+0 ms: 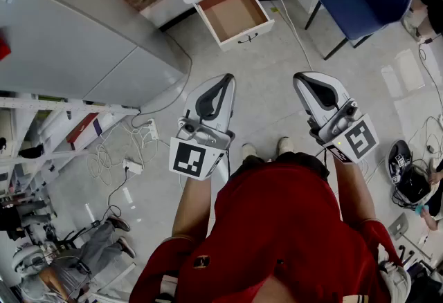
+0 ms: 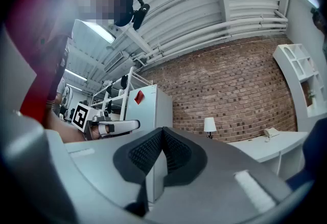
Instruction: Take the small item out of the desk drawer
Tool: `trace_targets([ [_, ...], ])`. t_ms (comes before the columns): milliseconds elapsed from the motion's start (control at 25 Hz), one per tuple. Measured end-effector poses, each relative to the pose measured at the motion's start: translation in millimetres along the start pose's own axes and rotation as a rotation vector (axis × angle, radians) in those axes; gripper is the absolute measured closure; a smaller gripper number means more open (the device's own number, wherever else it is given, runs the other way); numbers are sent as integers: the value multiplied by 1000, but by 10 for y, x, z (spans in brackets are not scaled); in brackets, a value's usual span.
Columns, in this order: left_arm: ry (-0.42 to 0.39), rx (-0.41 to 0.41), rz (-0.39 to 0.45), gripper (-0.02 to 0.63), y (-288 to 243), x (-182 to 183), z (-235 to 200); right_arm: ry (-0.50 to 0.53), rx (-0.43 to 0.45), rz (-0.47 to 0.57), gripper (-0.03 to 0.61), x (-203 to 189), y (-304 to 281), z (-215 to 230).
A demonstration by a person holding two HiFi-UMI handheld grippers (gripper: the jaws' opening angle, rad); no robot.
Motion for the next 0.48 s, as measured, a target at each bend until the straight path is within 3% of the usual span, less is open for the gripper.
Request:
trace_targets([
  [480, 17, 24, 17, 607, 259, -66, -169, -11, -9, 3, 568, -45, -173, -165],
])
Point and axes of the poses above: the fingertips, and each gripper's own axes: y backward along the fingers, z to its right, x out of its top, the point moved 9 cm from there along y, backward along the fingers, and after that the axes turned 4 degrees about -x, right-handed, at the moved point
